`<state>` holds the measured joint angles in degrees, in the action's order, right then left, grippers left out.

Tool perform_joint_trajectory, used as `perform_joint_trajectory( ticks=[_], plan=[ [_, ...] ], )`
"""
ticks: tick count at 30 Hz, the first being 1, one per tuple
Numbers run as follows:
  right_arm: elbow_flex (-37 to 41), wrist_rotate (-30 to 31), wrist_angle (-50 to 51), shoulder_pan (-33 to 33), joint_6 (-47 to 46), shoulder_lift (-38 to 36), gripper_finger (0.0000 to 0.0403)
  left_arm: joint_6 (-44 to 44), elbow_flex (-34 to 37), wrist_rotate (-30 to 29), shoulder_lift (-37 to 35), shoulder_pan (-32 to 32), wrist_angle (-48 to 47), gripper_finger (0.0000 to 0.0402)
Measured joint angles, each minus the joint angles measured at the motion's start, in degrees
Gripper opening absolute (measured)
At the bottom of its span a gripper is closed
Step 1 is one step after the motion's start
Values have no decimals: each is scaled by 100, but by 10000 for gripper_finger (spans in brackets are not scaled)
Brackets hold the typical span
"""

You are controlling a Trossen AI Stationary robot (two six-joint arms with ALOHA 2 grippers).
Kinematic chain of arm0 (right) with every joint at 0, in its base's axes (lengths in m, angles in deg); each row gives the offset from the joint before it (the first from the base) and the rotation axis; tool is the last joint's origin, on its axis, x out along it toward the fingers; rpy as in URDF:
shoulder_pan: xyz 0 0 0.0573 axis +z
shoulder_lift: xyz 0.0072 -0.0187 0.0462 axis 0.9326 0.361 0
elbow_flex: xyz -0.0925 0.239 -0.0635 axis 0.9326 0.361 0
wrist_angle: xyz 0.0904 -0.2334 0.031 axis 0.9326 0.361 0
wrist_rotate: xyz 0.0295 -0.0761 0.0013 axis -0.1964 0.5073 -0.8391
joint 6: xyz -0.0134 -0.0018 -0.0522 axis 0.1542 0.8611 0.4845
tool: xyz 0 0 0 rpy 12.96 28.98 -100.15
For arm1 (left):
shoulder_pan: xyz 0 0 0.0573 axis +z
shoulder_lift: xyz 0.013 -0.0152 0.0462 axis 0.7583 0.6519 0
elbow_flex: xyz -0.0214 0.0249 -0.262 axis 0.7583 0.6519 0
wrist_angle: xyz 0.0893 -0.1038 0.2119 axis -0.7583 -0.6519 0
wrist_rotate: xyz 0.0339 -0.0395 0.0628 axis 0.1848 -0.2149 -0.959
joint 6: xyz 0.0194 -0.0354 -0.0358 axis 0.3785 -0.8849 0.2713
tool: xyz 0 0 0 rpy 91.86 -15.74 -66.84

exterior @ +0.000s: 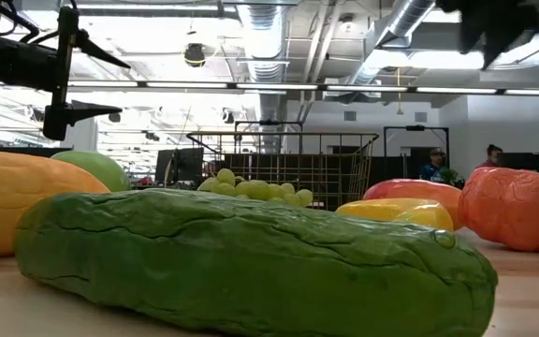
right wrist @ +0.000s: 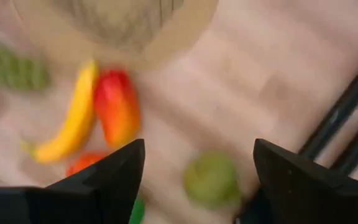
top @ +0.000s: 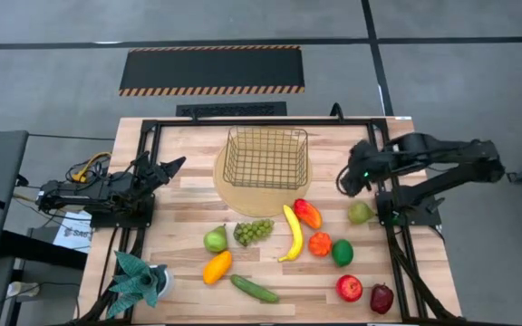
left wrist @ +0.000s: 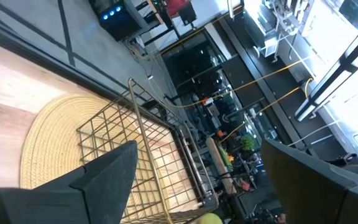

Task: Build produce basket
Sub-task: Put the right green pear into the wire basket

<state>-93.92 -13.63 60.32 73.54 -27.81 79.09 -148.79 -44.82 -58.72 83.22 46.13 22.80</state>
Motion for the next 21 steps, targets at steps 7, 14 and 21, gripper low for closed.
perform_joint_trajectory(
  ticks=[7, 14, 21],
  plan=[
    [853, -497, 154, 424, -1061, 323, 362, -26, -2, 2, 0, 0, -179, 327],
    [1767, -1014, -90, 473, -1657, 244, 372, -140, -2, 68, 0, 0, -324, 327],
    [2618, -1210, -1290, 471, -2064, -35, 373, -196, -2, 98, 0, 0, -452, 327]
  ],
)
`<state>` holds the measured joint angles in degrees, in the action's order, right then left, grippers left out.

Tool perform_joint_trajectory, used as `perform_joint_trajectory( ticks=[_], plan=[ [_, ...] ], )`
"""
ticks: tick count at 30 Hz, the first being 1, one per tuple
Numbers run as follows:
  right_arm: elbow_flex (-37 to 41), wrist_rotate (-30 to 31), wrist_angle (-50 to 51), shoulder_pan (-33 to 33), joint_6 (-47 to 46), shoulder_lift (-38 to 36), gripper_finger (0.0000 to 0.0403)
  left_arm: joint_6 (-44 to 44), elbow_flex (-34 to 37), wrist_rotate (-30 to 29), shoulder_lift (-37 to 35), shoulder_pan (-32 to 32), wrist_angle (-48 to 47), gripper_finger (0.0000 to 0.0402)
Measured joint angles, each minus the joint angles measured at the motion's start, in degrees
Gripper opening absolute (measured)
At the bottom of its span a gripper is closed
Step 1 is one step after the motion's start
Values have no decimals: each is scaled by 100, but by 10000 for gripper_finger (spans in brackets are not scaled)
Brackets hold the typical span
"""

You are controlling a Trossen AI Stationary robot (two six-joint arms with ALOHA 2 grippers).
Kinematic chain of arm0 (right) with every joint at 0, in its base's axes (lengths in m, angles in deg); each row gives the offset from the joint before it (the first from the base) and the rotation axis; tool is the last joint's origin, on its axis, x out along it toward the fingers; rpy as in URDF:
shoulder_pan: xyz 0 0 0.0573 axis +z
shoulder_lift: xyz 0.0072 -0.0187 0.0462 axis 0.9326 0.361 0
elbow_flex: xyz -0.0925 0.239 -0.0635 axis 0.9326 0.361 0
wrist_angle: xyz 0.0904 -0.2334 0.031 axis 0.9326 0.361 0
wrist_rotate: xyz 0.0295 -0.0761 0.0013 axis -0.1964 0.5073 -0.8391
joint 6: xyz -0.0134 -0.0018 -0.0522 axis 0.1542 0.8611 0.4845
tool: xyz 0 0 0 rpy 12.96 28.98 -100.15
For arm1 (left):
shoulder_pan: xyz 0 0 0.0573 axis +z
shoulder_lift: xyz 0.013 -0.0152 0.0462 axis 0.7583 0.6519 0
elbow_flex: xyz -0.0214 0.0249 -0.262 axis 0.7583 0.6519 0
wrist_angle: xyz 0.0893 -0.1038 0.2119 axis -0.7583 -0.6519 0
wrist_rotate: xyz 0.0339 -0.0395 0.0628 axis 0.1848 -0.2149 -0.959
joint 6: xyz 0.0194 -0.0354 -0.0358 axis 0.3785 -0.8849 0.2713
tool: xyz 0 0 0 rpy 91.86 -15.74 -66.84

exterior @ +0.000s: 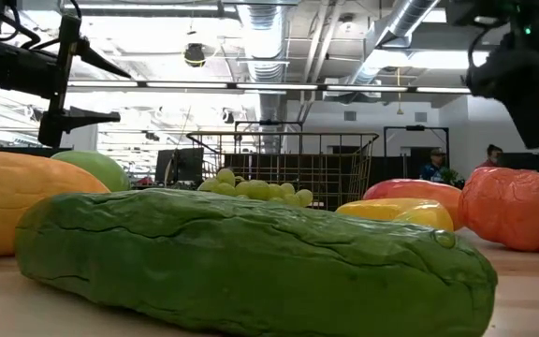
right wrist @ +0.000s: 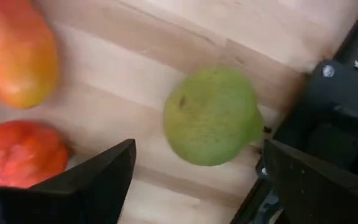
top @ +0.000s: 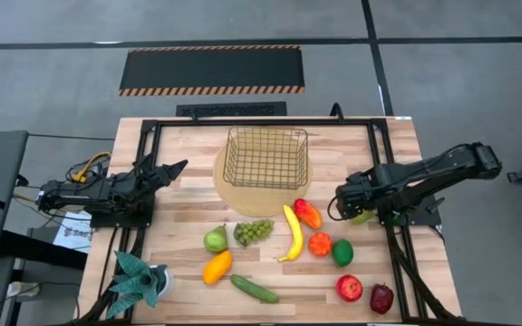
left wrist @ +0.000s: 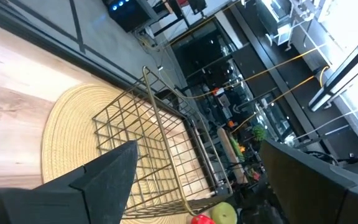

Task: Build produce basket
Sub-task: Put the right green pear into the wire basket

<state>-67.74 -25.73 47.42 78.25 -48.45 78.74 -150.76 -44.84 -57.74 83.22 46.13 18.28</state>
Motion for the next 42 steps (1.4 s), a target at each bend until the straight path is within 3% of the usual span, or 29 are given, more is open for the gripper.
perform_joint_trajectory(
  ticks=[18, 27, 31, 42],
  plan=[
    [1234, 12, -1348, 185, -1010, -3, 367, -7, 0, -52, 0, 0, -9, 327],
    [1229, 16, -1317, 175, -995, -1, 269, 7, 0, -185, 0, 0, -9, 327],
    [1110, 81, -1254, 173, -976, 22, 241, 2, 0, -183, 0, 0, -9, 327],
    [-248, 964, -1107, -696, 163, 14, 241, -2, 0, -183, 0, 0, 26, 327]
  ],
)
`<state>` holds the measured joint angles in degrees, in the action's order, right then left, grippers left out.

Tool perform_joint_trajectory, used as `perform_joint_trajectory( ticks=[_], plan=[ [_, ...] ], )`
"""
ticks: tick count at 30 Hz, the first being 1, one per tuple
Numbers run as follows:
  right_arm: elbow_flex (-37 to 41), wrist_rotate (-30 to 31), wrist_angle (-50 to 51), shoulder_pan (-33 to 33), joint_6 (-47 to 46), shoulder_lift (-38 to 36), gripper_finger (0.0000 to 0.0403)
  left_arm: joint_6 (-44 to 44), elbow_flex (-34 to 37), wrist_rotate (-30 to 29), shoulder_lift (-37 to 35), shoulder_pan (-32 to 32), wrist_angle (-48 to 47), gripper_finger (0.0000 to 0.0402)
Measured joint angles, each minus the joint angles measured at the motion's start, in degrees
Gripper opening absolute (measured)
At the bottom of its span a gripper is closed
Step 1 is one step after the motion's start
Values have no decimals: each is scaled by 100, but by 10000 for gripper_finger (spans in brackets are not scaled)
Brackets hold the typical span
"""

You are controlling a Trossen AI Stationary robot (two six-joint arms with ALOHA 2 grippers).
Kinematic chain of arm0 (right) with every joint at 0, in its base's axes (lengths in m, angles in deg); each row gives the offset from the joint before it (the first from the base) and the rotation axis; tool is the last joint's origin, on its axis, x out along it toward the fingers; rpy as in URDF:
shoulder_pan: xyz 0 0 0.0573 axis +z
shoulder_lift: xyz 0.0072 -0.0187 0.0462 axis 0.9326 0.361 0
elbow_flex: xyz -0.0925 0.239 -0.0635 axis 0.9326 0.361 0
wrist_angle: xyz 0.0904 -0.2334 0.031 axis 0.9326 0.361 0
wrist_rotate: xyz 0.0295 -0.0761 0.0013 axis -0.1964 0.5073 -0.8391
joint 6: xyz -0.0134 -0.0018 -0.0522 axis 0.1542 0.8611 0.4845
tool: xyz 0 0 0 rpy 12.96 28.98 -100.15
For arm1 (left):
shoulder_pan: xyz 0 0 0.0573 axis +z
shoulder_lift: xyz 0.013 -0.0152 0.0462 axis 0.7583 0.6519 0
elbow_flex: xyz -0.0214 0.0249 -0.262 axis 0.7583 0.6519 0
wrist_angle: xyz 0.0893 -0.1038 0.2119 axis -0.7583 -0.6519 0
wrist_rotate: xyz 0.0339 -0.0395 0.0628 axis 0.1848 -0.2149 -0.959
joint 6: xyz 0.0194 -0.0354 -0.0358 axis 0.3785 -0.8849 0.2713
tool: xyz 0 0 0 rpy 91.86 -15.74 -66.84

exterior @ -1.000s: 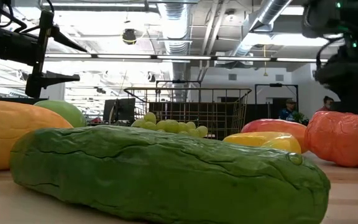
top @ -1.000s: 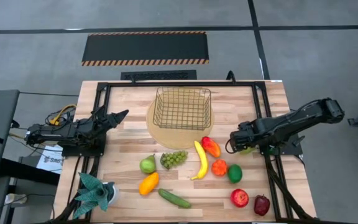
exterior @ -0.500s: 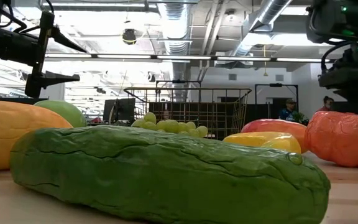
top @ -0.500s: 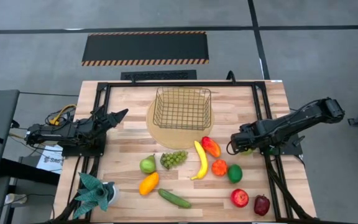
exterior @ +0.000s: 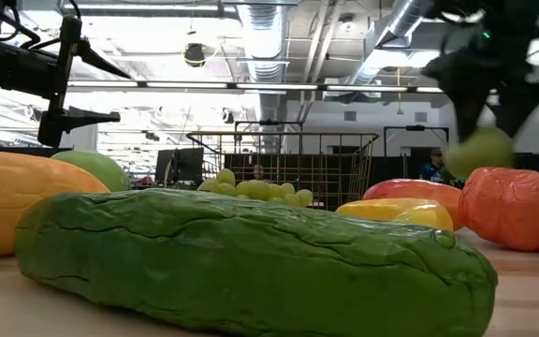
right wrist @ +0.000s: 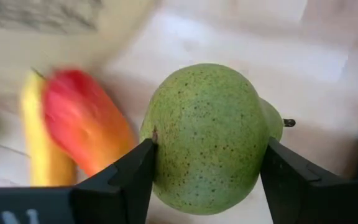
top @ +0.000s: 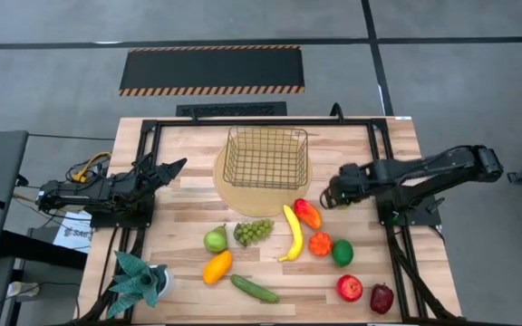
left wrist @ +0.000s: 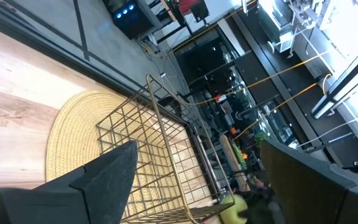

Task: Build produce basket
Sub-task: Put the right green pear into the wire basket

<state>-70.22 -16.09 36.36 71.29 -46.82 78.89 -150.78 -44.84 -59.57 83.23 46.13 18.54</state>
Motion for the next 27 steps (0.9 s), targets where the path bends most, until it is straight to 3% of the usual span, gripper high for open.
perform_joint_trajectory(
  ticks=[6, 13, 21, 27],
  plan=[
    [-1251, 510, -247, -992, 1731, 0, 241, -1, 2, 0, 0, 0, 9, 327],
    [-2424, 154, -1655, -1946, 3599, 483, 242, -2, 2, 2, 1, 0, 9, 327],
    [-3453, -658, -1726, -2084, 5240, 2167, 250, 30, 2, 4, 0, 0, 8, 327],
    [-3798, -1233, -1515, -2067, 6126, 3117, 251, 64, 4, 11, 0, -2, 7, 327]
  ],
)
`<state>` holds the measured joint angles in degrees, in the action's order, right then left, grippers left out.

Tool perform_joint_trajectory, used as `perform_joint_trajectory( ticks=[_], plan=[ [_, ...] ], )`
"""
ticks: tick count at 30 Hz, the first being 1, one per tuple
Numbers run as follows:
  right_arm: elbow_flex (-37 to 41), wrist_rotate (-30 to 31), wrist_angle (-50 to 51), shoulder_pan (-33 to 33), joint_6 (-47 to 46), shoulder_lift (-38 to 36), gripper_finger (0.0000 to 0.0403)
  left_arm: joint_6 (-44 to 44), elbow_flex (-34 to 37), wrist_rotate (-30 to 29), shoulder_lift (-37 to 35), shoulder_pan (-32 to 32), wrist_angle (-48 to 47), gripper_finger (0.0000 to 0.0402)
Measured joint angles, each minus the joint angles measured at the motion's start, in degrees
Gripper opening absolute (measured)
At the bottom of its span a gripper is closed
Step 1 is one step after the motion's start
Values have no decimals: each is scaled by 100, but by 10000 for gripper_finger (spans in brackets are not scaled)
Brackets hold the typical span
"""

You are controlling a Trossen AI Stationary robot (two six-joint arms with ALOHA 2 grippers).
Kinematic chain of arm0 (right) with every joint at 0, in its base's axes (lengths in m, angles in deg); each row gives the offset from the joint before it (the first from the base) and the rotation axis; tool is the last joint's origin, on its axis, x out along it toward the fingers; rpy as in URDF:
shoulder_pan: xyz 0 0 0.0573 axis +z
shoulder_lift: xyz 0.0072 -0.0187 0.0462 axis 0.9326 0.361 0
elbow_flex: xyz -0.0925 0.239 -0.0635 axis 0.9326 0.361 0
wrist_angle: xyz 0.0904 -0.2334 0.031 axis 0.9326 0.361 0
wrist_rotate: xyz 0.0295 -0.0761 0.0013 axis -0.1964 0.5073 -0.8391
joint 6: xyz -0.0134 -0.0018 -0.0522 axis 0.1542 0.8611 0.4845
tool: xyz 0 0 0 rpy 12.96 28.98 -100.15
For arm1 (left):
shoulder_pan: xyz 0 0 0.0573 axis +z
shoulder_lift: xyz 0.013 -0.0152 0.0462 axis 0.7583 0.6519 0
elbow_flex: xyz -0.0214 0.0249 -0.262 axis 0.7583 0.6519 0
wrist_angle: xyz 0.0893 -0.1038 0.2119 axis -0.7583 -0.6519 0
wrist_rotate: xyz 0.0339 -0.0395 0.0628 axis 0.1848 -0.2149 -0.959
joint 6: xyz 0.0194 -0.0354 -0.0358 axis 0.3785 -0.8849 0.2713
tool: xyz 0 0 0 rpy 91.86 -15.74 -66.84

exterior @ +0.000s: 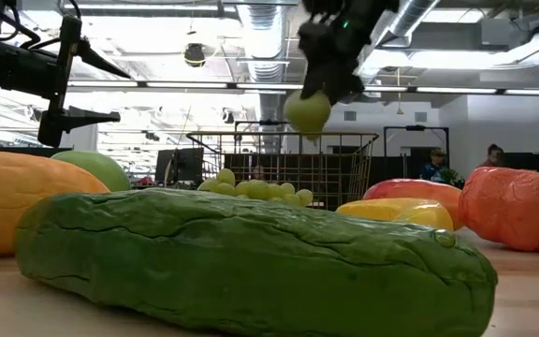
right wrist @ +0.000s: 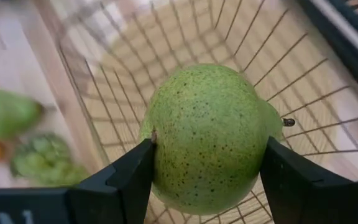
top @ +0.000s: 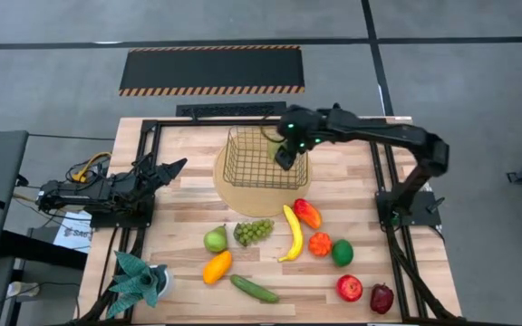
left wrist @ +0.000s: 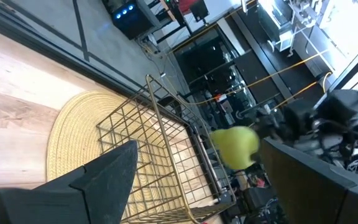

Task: Build produce basket
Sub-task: Put the right green pear into the wire basket

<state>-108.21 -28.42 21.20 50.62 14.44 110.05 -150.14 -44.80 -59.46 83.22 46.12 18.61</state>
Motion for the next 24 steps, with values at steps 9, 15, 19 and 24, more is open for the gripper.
perform_joint_trajectory(
  ticks=[9, 15, 19, 24],
  plan=[
    [-6, 1, 546, 94, 1629, 821, 251, 118, 1, 35, 2, 2, -4, 327],
    [-6, 20, 567, 30, 2051, 1210, 251, 118, 1, 37, 0, -1, -4, 327],
    [-8, 26, 527, -33, 2150, 1438, 251, 120, 1, 37, 0, 0, -4, 327],
    [-8, 23, 625, -75, 2164, 1595, 277, 98, 1, 33, 1, -1, -7, 327]
  ],
)
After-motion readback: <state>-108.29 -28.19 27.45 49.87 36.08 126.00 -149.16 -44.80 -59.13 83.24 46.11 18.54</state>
